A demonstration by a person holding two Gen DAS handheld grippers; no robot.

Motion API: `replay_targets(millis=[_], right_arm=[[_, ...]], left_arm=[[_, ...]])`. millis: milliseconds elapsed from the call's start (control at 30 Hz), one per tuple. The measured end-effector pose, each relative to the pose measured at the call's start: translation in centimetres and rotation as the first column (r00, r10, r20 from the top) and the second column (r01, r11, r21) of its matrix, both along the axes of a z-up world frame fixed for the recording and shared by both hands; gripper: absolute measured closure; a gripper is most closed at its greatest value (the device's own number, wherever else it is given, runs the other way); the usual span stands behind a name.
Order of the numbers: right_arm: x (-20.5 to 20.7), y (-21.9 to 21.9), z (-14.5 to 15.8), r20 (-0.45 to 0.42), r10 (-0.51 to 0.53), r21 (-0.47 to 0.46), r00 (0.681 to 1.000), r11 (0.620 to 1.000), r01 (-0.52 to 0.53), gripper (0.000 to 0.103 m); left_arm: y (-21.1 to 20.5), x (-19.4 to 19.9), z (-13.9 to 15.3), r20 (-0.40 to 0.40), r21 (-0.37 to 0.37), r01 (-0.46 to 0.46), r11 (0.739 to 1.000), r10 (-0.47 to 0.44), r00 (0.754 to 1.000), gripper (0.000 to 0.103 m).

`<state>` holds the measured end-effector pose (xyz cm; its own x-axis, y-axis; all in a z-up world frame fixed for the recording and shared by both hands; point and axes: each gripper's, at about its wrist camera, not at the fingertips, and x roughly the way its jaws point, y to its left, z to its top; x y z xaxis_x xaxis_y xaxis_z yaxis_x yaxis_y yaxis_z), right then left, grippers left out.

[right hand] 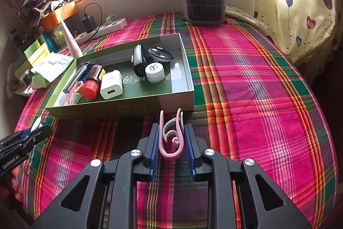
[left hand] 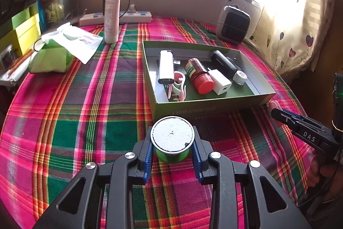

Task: Organize rigid objects
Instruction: 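Carry the spool and pink clip over the green box with both grippers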

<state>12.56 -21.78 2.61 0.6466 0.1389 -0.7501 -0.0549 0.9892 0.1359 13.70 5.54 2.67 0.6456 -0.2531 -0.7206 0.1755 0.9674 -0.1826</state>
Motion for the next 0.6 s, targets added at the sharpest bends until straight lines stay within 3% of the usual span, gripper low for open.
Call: replay_targets(millis=[600], right_arm=[[0.5, 0.1, 3.0, 0.074, 0.046, 0.007, 0.996, 0.999, -0.047, 0.079]], left_arm=[[-1.7, 0.5, 3.6, 0.072, 0.01, 0.025, 1.0, -0.025, 0.997, 0.073]])
